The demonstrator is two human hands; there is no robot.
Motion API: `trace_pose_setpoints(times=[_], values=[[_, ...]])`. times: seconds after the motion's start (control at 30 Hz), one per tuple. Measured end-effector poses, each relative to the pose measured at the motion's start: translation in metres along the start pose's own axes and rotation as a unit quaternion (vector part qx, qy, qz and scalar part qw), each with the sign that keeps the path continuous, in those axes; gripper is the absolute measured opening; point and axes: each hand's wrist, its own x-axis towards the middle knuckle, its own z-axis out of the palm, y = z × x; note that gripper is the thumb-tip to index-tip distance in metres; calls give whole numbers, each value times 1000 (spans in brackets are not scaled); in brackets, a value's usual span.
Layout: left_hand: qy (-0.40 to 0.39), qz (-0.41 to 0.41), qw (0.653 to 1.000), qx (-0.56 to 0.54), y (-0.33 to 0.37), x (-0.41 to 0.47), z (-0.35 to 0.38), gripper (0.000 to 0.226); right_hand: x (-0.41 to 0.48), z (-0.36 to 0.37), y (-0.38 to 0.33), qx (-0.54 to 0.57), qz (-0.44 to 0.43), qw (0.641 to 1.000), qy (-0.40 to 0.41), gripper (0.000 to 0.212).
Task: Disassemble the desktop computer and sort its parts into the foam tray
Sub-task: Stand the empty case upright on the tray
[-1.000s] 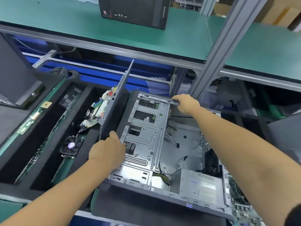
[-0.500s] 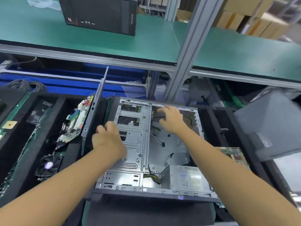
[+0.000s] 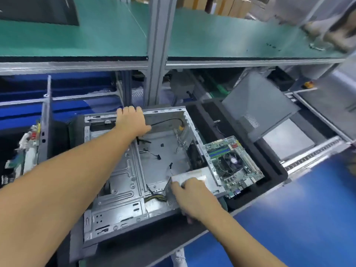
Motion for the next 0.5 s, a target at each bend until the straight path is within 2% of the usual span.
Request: trace_pose_setpoints(times=[0.07,0.13,0.2,0.23,0.33,0.4,0.5], values=[[14,3,1000,0,5,13,-1,60,-13,-4,14,9,115,981,-155,73],[32,4,999,-19,5,21,1,41,-16,-1,29,49,191,954,-226,92],[50,4,998,-36,2,27,4,29,-15,9,44,116,233,944,-204,91],[55,8,998,-40,1,29,5,26,-14,14,50,188,253,933,-176,89],[53,16,997,-48,-3,32,8,24,-4,31,58,441,294,845,-68,85],[43,13,998,-42,-6,33,9,25,5,41,56,513,300,804,-15,82],[19,17,999,-19,-9,36,4,26,10,49,50,599,267,755,15,61]])
